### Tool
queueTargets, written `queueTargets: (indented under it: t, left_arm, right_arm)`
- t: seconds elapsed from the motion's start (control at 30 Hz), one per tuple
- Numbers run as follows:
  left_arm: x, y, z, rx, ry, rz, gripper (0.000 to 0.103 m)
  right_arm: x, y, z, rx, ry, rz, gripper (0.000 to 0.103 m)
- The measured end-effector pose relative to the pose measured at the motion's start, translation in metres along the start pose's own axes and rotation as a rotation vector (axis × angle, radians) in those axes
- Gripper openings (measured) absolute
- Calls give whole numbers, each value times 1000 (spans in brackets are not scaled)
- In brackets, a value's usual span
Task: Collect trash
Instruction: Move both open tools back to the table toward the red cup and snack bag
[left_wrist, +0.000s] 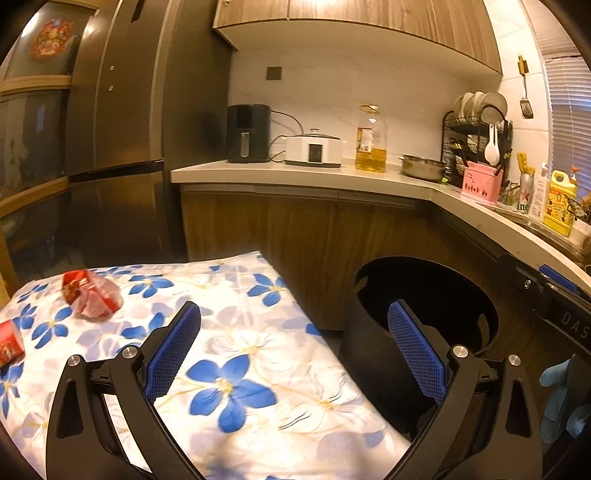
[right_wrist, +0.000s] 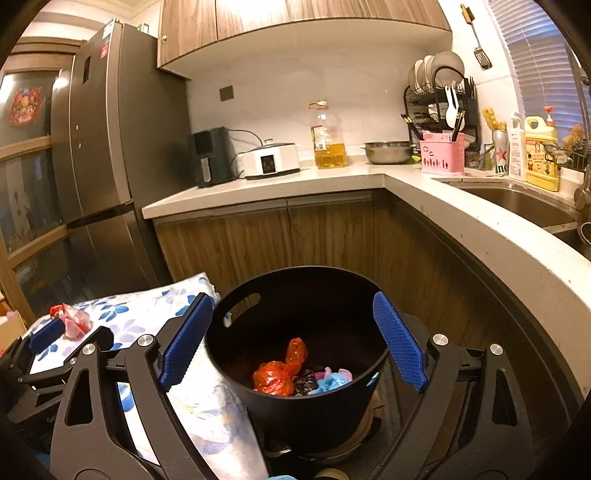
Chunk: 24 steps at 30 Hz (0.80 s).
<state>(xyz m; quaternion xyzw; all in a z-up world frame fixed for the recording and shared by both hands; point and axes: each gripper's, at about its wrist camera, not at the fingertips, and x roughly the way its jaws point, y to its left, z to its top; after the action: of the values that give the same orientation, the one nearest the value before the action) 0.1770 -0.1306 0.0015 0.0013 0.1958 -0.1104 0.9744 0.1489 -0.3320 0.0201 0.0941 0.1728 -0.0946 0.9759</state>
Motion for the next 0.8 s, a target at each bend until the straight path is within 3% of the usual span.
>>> queueTargets:
  t: [0.23,0.37,0.8]
  left_arm:
    - [-17,29,-7,-45,-10,58,97]
    - [-28,52,-16,-59,-25,127,97]
    - [-57,154,-41,-173,-21,344,97]
  right_arm:
    - [-6,29,-13,-15,-1,39,88]
    - [-3,52,-21,-33,19,77,88]
    - [15,161,-54,-148,68,248,88]
